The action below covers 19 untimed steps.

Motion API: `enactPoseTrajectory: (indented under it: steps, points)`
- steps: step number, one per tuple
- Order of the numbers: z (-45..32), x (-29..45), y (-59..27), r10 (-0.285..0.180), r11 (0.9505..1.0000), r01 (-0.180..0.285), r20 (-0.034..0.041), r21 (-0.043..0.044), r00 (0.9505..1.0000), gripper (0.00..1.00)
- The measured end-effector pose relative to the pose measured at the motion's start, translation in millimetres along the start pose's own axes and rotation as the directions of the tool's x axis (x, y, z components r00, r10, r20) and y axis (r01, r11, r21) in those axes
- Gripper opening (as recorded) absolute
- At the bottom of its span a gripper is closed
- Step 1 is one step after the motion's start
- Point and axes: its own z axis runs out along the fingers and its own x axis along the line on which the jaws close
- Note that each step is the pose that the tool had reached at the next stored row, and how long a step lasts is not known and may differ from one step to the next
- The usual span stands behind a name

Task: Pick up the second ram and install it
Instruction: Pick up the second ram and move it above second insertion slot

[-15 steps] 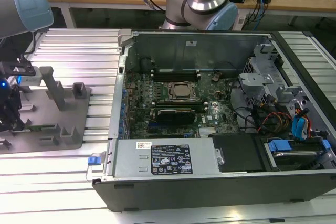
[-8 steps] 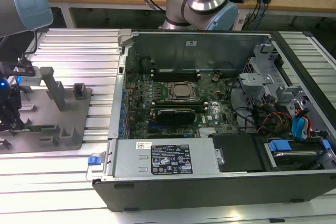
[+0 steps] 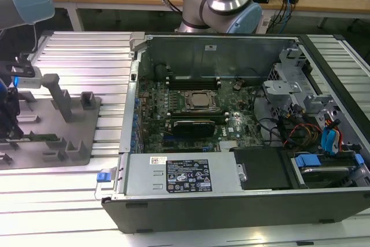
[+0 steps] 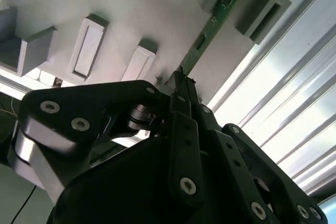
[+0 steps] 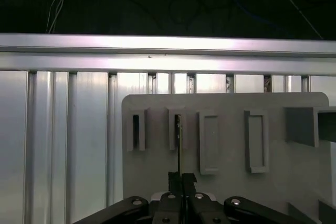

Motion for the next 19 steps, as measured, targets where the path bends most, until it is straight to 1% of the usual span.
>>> enactPoseTrajectory:
  steps: [1, 3, 5, 6, 7, 11, 12, 14, 15, 17, 19]
  points:
    - [-4.6, -0.1, 0.2, 0.000, 1.0000, 0.000, 0.0000, 0.0000, 1.0000, 0.09]
    - [-11.1, -0.2, 0.5, 0.000, 1.0000, 0.000, -0.0001, -0.0001, 1.0000, 0.09]
    - [-21.0, -0.5, 0.8, 0.000, 1.0000, 0.000, 0.0000, 0.0000, 1.0000, 0.09]
    - [-23.5, -0.5, 0.9, 0.000, 1.0000, 0.000, 0.0000, 0.0000, 1.0000, 0.09]
    - [-28.5, -0.7, 1.1, 0.000, 1.0000, 0.000, 0.0000, 0.0001, 1.0000, 0.09]
    - [-41.2, -1.1, 1.7, 0.000, 1.0000, 0.000, 0.0000, 0.0001, 1.0000, 0.09]
    - [-47.7, -1.2, 1.9, 0.000, 1.0000, 0.000, 0.0000, 0.0001, 1.0000, 0.09]
    - [-54.2, -1.4, 2.1, 0.000, 1.0000, 0.000, 0.0000, 0.0001, 1.0000, 0.09]
    - [-60.4, -1.6, 2.4, 0.000, 1.0000, 0.000, 0.0000, 0.0001, 1.0000, 0.09]
    - [-68.4, -1.7, 2.8, 0.000, 1.0000, 0.000, 0.0000, 0.0001, 1.0000, 0.09]
    - [-78.9, -2.0, 3.1, 0.000, 1.0000, 0.000, 0.0000, 0.0005, 1.0000, 0.09]
